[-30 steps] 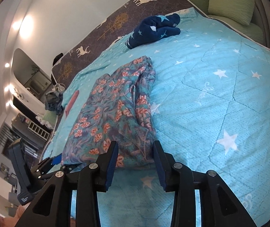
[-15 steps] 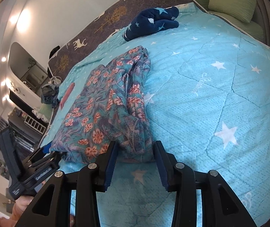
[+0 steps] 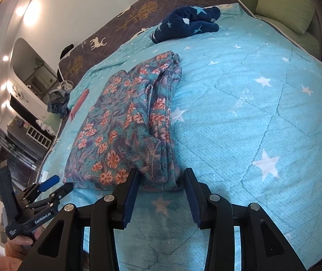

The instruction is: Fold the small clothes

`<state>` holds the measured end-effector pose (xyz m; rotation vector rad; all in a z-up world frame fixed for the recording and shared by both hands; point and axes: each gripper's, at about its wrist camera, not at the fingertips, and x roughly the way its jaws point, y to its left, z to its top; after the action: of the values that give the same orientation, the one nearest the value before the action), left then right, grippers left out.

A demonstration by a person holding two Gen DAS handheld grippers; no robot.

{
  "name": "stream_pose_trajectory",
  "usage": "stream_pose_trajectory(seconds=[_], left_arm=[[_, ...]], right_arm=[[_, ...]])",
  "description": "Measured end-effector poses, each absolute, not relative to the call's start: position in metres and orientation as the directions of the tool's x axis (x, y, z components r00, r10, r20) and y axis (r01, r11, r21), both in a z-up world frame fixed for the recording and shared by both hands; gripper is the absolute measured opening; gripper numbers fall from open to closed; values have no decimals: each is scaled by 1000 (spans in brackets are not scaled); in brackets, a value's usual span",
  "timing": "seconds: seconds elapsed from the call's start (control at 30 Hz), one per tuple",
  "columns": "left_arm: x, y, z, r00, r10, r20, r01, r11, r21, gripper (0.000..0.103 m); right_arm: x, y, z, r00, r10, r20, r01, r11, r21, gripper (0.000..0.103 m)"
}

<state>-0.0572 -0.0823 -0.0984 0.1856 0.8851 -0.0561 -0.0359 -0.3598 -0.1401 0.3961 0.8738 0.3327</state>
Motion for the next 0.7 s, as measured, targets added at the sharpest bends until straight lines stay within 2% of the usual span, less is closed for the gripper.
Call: stream_pose_trajectory(seconds=[0.1, 0.2, 0.3, 0.37, 0.43, 0.53, 0.7], left_arm=[[-60, -64, -75, 645, -72, -761, 146, 989, 31, 66], [-46, -60, -43, 694, -233, -681, 215, 970, -113, 66], [-14, -82, -33, 707, -306, -637, 288, 948, -136, 66], [11, -102, -42, 658, -369, -657, 351, 922, -166, 63], [28, -115, -60, 579, -423, -697, 388, 895, -220, 55], [47, -125, -102, 479, -416, -773, 380, 892, -244, 54], [29, -123, -109, 509, -447, -736, 446, 868, -219, 54]], right_arm=[[-36, -373, -123, 631, 431, -645, -126, 877, 463, 41], [-25, -387, -102, 662, 446, -602, -145, 865, 481, 41], [-3, -391, -88, 671, 465, -578, -175, 857, 485, 41], [18, -389, -81, 673, 471, -569, -186, 854, 487, 41], [35, -388, -80, 655, 506, -562, -203, 834, 514, 42], [68, -386, -84, 618, 537, -574, -195, 812, 550, 44], [122, -379, -97, 578, 518, -631, -180, 835, 520, 45]])
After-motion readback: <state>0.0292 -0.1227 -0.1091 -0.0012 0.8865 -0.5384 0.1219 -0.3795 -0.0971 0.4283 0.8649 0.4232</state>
